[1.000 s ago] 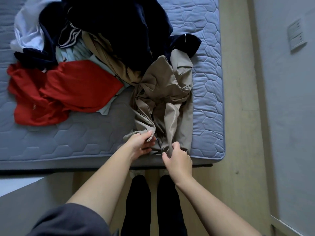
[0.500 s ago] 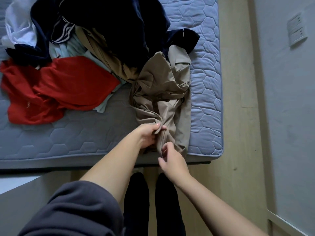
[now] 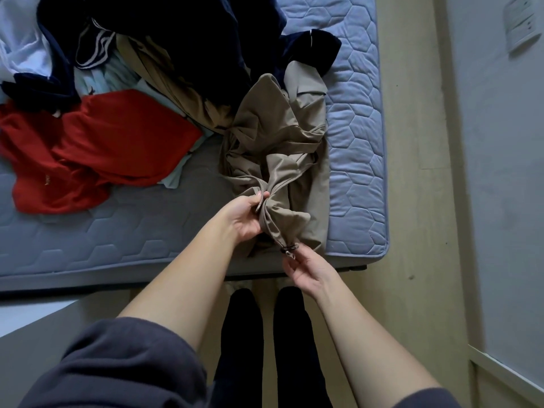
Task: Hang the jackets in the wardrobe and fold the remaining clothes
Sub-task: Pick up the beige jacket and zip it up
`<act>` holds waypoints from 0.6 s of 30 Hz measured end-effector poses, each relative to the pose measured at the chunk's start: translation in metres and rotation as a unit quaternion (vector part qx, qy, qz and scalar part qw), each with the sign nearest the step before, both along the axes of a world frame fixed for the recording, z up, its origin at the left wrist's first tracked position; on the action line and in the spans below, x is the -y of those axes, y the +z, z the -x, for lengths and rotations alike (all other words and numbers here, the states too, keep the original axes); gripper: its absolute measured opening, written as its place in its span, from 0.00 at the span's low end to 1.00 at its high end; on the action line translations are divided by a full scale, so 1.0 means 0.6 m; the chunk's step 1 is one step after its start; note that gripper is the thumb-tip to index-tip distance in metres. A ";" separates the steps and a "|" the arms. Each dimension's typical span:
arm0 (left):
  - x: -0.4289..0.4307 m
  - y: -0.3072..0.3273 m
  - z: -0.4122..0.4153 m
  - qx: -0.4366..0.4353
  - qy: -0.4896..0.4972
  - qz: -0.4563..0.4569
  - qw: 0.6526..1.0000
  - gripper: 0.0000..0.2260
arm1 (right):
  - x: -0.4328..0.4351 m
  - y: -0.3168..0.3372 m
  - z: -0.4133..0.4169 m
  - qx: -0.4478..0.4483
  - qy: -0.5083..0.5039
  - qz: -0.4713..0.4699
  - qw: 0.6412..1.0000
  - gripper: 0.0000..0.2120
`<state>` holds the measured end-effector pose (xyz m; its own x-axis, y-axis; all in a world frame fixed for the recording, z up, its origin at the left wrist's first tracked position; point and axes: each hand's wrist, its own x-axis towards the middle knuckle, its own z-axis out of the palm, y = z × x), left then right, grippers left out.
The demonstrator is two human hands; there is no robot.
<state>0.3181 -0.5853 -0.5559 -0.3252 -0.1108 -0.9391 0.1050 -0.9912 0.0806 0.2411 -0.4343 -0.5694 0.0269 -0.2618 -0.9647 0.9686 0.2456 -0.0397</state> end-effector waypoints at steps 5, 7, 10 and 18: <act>0.004 0.008 -0.004 -0.001 0.019 0.015 1.000 0.13 | -0.006 0.017 0.002 0.054 0.070 0.069 0.994 0.03; 0.002 0.010 -0.004 0.002 0.014 0.020 1.000 0.14 | -0.004 0.025 0.002 0.065 0.090 0.106 0.988 0.06; -0.003 0.011 -0.006 0.004 0.009 0.033 0.999 0.14 | -0.002 0.035 0.007 0.079 0.115 0.166 0.976 0.10; -0.007 0.025 -0.018 0.006 -0.089 0.082 0.993 0.14 | 0.016 0.047 0.005 0.005 0.264 0.206 0.942 0.10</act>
